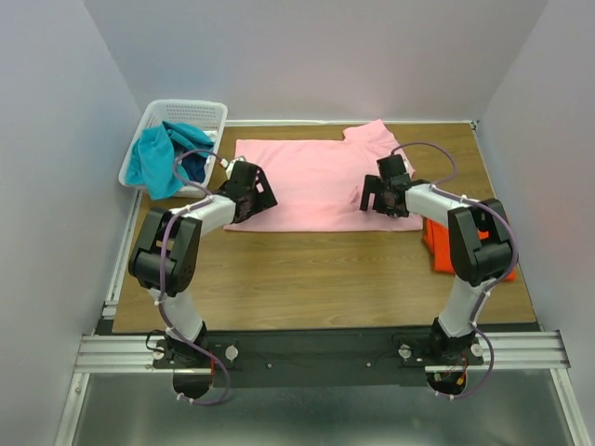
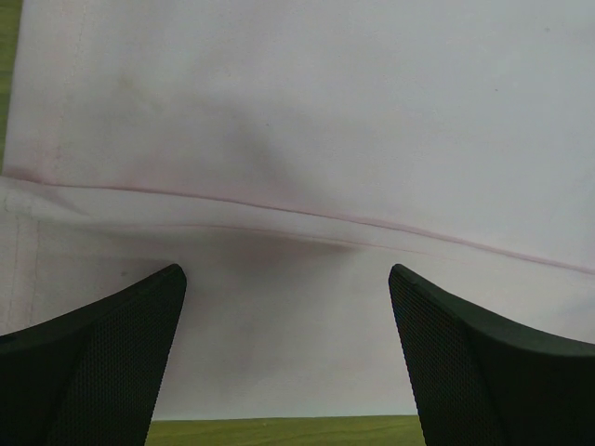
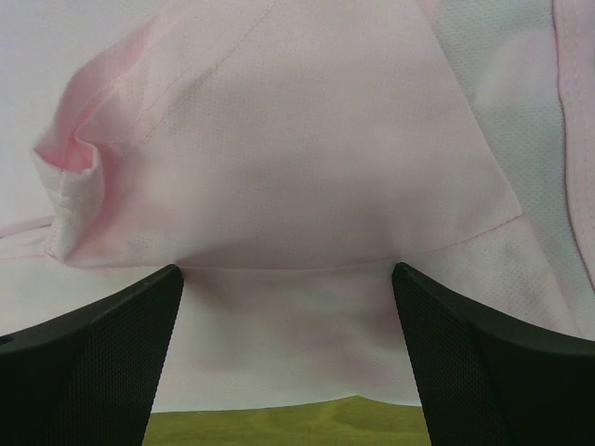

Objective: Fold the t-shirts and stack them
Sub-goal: Fold the tshirt

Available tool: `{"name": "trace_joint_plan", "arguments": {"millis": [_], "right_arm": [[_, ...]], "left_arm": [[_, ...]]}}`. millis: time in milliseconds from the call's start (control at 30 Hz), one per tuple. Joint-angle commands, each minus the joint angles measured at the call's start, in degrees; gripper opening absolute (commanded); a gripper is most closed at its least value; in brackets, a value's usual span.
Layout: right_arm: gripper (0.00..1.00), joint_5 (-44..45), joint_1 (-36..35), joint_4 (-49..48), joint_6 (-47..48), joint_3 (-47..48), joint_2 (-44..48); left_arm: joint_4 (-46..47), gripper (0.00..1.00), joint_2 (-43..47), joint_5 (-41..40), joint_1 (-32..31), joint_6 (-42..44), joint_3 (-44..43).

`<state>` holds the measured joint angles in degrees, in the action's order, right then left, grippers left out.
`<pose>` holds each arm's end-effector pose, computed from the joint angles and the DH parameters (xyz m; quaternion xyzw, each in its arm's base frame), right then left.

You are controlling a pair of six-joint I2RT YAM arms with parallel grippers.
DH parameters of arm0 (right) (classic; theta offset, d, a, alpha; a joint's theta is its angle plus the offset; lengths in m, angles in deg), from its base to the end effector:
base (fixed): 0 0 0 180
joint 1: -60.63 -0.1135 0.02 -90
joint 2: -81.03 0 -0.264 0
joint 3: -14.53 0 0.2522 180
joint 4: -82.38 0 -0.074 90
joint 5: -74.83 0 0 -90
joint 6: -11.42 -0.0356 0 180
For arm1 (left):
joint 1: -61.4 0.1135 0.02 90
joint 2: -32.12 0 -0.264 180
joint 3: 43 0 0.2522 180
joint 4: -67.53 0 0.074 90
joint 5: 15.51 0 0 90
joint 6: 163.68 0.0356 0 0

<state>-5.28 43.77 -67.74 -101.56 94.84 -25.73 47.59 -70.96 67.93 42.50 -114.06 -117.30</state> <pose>0.3677 0.1051 0.1632 0.0758 0.9509 0.0207 0.2994 0.3542 -0.1170 0.1670 -0.1939 0.9142 -0.1275 0.3323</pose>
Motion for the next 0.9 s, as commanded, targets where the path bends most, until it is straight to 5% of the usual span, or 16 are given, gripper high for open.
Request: {"name": "trace_joint_plan", "arguments": {"millis": [0, 867], "right_arm": [[1.00, 1.45, -0.28, 1.81, -1.89, -6.15, 2.69], [1.00, -4.96, -5.72, 1.98, -10.24, -32.52, 30.20]], "left_arm": [[-0.42, 0.98, 1.92, 0.85, -0.44, -1.28, 5.06], [-5.24, 0.98, 29.42, 2.08, -9.67, -19.73, 32.58]]}}
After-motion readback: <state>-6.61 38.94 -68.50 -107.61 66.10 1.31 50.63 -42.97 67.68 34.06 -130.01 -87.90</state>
